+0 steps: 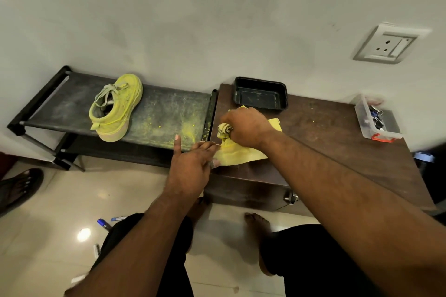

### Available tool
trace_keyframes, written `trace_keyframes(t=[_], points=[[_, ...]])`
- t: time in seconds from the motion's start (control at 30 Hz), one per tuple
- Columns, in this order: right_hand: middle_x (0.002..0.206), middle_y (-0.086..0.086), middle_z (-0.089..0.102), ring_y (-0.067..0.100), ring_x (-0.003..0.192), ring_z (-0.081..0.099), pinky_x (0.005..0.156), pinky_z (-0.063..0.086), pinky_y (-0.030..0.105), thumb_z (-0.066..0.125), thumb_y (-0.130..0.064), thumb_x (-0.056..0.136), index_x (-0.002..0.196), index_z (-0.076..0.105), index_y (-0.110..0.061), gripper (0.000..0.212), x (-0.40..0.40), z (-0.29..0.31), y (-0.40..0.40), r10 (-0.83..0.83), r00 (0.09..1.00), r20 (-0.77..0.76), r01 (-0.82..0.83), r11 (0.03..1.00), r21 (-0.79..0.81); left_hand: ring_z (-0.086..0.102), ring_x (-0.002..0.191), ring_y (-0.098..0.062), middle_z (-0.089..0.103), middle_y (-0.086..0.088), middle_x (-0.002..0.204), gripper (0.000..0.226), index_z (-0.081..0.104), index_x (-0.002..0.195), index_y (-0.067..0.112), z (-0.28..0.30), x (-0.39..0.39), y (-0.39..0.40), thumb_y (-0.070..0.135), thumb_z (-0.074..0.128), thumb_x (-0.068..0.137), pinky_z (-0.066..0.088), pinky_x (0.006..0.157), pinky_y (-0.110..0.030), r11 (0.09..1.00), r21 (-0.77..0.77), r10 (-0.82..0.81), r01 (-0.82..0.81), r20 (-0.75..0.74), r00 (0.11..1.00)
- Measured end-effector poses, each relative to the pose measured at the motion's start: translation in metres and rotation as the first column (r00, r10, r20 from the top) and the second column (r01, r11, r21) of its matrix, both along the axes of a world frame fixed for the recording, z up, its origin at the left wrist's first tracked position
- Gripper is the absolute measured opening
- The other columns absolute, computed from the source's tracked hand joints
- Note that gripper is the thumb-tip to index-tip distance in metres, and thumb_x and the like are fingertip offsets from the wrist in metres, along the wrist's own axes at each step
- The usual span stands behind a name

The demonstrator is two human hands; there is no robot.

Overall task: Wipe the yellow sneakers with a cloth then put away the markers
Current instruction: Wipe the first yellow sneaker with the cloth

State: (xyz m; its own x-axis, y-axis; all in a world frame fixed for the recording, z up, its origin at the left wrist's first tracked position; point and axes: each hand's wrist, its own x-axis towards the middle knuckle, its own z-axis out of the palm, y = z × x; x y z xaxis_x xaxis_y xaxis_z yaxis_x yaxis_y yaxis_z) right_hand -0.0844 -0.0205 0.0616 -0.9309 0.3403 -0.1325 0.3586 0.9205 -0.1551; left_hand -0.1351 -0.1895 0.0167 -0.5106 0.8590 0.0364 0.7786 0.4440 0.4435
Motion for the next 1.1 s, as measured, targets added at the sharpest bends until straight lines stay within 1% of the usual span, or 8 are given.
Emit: trace_keyframes(t=[0.13,0.27,0.4,0.6,0.77,0.9,1.0,1.1], points=[[0.106,0.000,0.069,0.023,0.104,0.060,0.083,0.044,0.034,0.056,-0.003,0.075,0.111,0.067,-0.025,0.043,0.018,0.027,0.006,0.010,0.996,-0.084,-0.008,1.000,0.024,0.026,0.141,-0.003,0.041,0.014,0.147,0.045,0.041,0.141,0.032,-0.002,0.001,-0.001,0.028,0.049,0.097,-0.026,0.108,-0.035,1.000,-0.005,-0.002,0.002,-0.018,1.000],[0.103,-0.002,0.068,0.022,0.102,0.059,0.085,0.048,0.035,0.056,-0.006,0.075,0.107,0.067,-0.025,0.039,0.050,0.018,0.003,0.144,0.990,0.012,-0.144,0.983,0.112,0.019,0.143,-0.001,0.034,0.016,0.151,0.046,0.036,0.144,0.032,-0.003,-0.003,0.001,0.030,0.045,0.099,-0.026,0.108,-0.036,0.997,-0.070,-0.029,0.026,-0.035,0.999],[0.113,0.000,0.066,0.021,0.108,0.058,0.088,0.048,0.036,0.056,-0.003,0.076,0.111,0.067,-0.020,0.041,0.039,-0.011,0.014,0.015,0.998,-0.061,-0.016,1.000,-0.016,0.026,0.141,-0.003,0.041,0.014,0.147,0.045,0.041,0.142,0.030,-0.003,-0.005,0.003,0.029,0.049,0.097,-0.026,0.108,-0.033,1.000,-0.005,-0.016,0.016,-0.015,1.000],[0.100,-0.002,0.070,0.018,0.089,0.065,0.078,0.055,0.038,0.058,-0.001,0.075,0.103,0.070,-0.019,0.035,0.030,0.019,0.032,-0.109,0.977,-0.183,0.079,0.983,-0.164,0.030,0.140,-0.004,0.045,0.013,0.144,0.045,0.043,0.141,0.030,-0.002,-0.001,-0.001,0.027,0.052,0.096,-0.024,0.111,-0.037,1.000,0.023,-0.009,0.010,-0.041,0.999],[0.109,-0.003,0.066,0.020,0.104,0.058,0.088,0.048,0.035,0.057,-0.005,0.074,0.110,0.067,-0.022,0.041,0.079,0.017,0.024,0.063,0.998,-0.011,-0.061,0.994,0.089,0.023,0.142,-0.003,0.038,0.016,0.148,0.047,0.039,0.143,0.032,-0.003,-0.003,0.000,0.027,0.049,0.097,-0.024,0.110,-0.038,1.000,-0.023,-0.021,0.021,-0.019,1.000],[0.102,0.003,0.068,0.030,0.093,0.061,0.081,0.048,0.039,0.067,-0.005,0.065,0.104,0.069,-0.017,0.041,0.085,-0.019,0.016,0.110,0.985,-0.130,-0.082,0.975,0.208,0.025,0.142,-0.006,0.040,0.013,0.147,0.046,0.042,0.142,0.029,-0.002,-0.005,0.003,0.026,0.051,0.097,-0.027,0.107,-0.036,0.999,-0.012,-0.030,0.030,-0.012,0.999],[0.107,0.003,0.068,0.028,0.100,0.060,0.086,0.047,0.040,0.062,-0.006,0.072,0.109,0.069,-0.017,0.039,0.070,-0.022,0.022,-0.013,0.955,-0.296,0.040,0.996,0.086,0.027,0.141,-0.005,0.043,0.013,0.146,0.045,0.044,0.140,0.029,-0.001,-0.005,0.000,0.025,0.053,0.096,-0.027,0.108,-0.035,0.999,0.004,-0.033,0.033,0.006,0.999],[0.107,0.003,0.068,0.023,0.101,0.060,0.088,0.049,0.037,0.055,0.003,0.074,0.110,0.069,-0.015,0.043,0.064,-0.012,0.025,-0.369,0.783,-0.501,0.276,0.927,-0.253,0.026,0.141,-0.004,0.042,0.014,0.146,0.046,0.042,0.141,0.031,0.001,-0.002,-0.001,0.027,0.053,0.096,-0.026,0.110,-0.035,0.999,0.000,-0.034,0.034,0.003,0.999]])
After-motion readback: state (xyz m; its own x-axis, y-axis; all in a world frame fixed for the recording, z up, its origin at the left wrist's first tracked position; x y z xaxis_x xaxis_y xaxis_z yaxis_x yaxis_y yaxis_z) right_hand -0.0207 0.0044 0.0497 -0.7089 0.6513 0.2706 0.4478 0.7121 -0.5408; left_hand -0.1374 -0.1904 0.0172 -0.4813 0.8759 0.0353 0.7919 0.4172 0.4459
